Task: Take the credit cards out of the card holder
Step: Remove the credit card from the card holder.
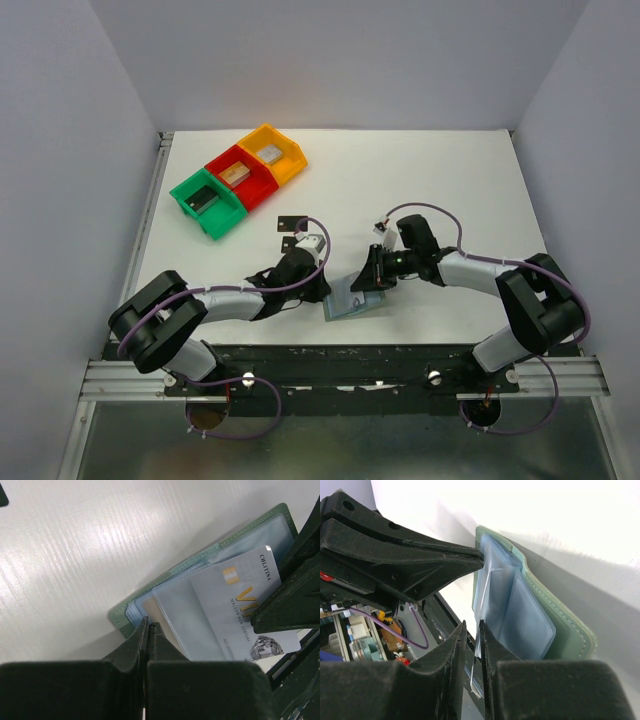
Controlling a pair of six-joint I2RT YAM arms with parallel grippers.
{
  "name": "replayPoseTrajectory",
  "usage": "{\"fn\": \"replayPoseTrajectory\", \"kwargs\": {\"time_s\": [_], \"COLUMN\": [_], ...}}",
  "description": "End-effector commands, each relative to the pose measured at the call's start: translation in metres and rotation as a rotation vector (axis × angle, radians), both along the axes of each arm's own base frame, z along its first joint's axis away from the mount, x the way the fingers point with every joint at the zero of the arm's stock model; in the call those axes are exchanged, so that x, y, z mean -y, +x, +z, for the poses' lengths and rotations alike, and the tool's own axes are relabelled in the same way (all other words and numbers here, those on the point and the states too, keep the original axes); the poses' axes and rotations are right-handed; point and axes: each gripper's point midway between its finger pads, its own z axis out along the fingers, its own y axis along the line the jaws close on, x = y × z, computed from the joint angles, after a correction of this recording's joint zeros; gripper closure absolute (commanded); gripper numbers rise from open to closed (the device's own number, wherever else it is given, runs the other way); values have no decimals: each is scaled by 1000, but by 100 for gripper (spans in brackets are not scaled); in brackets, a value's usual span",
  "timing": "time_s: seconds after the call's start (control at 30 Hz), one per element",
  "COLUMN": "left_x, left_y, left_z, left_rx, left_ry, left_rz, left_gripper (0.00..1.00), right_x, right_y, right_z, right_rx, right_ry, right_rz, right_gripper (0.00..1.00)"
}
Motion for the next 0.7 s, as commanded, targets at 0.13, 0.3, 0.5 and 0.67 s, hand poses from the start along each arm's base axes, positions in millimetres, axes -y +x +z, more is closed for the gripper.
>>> {"fn": "replayPoseTrajectory", "kwargs": {"time_s": [0.13,0.3,0.5,0.67], "left_x": [-19,-22,-23,-23], "left_y": [-13,-10,-11,-11], "left_z": [-19,-18,-18,-16], "left_rx": [-51,-39,-36,-31], "left_ry": [69,71,68,66], "left_rz": [14,36,41,39], "left_gripper": [100,100,100,100], "right_x": [6,12,23,36], "right_y": [6,9,9,10], "right_z": [2,0,-7,-8], "right_rx": [36,43,27,42], "right_ry": [-22,-58,-132,-211], "right_rz": [-22,-48,-79,-108], "right_gripper": [82,86,98,100]}}
